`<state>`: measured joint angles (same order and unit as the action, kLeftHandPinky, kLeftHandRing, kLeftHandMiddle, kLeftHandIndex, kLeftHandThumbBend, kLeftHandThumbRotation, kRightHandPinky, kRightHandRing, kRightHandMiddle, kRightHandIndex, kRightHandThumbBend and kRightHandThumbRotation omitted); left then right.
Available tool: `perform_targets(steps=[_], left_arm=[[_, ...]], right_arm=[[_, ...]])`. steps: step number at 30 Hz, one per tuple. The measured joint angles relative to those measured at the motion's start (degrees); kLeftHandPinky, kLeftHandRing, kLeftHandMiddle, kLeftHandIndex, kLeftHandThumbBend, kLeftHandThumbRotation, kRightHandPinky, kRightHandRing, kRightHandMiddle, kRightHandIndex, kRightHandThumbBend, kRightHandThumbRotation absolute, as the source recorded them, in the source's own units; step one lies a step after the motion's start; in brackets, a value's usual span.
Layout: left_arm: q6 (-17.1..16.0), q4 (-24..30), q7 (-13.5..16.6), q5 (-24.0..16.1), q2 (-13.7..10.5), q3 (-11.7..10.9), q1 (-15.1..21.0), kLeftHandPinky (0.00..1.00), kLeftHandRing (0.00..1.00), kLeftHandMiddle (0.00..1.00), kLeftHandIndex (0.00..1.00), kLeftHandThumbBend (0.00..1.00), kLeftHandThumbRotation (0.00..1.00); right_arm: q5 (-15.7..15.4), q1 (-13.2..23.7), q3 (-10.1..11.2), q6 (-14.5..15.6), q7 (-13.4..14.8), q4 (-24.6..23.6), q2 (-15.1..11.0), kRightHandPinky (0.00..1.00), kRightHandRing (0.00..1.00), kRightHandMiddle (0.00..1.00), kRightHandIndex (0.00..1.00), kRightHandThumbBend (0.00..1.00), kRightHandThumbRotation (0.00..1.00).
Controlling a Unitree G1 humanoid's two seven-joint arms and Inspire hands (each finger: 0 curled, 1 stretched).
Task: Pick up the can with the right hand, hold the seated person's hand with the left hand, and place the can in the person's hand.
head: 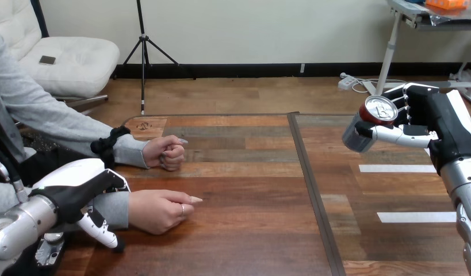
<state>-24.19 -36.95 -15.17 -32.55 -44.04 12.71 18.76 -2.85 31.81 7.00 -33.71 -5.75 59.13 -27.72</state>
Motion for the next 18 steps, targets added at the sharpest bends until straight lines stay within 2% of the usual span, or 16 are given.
perform_targets(steps=[9, 18], left_arm=[[0.32, 0.36, 2.56, -3.91, 0.00, 0.44, 0.00, 0.26, 0.32, 0.40, 0.41, 0.91, 0.00], [-0.29, 0.28, 6.41, -6.64, 0.01, 1.09, 0.00, 0.22, 0.27, 0.34, 0.34, 0.91, 0.00]], right_arm=[[0.07, 0.00, 0.02, 0.00, -0.04, 0.00, 0.00, 0.33, 0.36, 0.42, 0.45, 0.71, 0.00], [0.11, 0.00, 0.03, 0.00, -0.04, 0.00, 0.00, 0.33, 0.36, 0.42, 0.45, 0.71, 0.00]])
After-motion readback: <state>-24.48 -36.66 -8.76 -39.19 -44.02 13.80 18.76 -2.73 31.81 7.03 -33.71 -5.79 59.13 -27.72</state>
